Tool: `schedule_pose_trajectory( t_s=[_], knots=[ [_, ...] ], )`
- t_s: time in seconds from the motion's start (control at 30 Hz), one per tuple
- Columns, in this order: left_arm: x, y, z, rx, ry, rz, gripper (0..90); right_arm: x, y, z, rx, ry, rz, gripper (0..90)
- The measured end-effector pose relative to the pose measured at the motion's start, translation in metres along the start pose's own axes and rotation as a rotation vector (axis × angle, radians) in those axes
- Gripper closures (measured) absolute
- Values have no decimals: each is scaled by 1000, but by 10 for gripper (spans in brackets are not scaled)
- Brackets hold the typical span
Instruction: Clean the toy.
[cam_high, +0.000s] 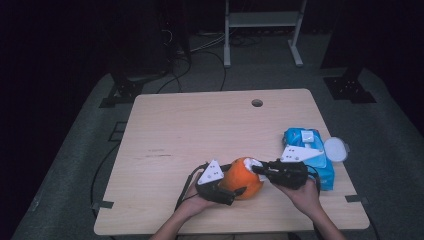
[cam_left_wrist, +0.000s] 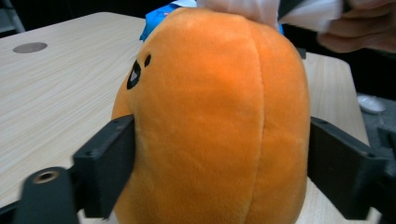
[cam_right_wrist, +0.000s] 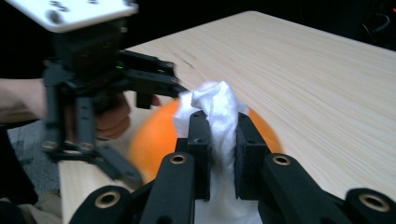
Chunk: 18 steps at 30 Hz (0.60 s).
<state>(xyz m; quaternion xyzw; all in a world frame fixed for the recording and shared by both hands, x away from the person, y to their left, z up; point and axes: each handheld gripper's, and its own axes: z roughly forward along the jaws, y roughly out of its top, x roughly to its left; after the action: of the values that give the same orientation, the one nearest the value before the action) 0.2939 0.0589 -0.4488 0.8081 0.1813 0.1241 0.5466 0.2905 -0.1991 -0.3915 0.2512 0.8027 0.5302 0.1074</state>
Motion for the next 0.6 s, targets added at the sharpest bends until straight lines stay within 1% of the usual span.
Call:
schedule_pose_trajectory(
  t_s=[0.07,0.1,0.13,0.17,0.2,0.27,0.3,0.4,0.43,0.47,0.57,0.6],
  knots=[
    [-4,2,0,0,7,17,255,12,5,4,-9,50,-26,789],
    [-7,4,-1,1,10,29,276,20,8,8,2,74,-52,789],
    [-8,4,-1,1,10,37,291,26,10,12,17,76,-79,789],
    [-8,5,-1,5,8,41,298,29,10,14,24,69,-96,789],
    [-7,5,-3,1,1,29,300,31,10,14,30,53,-112,789],
    [-5,6,-5,-8,-3,15,302,24,10,9,11,31,-96,790],
    [-5,6,-6,-9,-5,13,302,16,10,4,1,7,-81,789],
    [-5,9,-8,-9,-20,6,304,3,7,-7,-6,-36,-29,789],
    [-6,11,-9,-9,-24,7,305,2,6,-9,-10,-30,-18,789],
    [-7,13,-10,-9,-33,5,305,2,6,-9,-16,-23,-17,789],
    [-8,18,-15,-1,-34,5,306,12,10,-9,-36,2,-31,789],
    [-8,19,-15,-2,-35,-1,307,15,12,-9,-43,11,-36,789]
  ],
)
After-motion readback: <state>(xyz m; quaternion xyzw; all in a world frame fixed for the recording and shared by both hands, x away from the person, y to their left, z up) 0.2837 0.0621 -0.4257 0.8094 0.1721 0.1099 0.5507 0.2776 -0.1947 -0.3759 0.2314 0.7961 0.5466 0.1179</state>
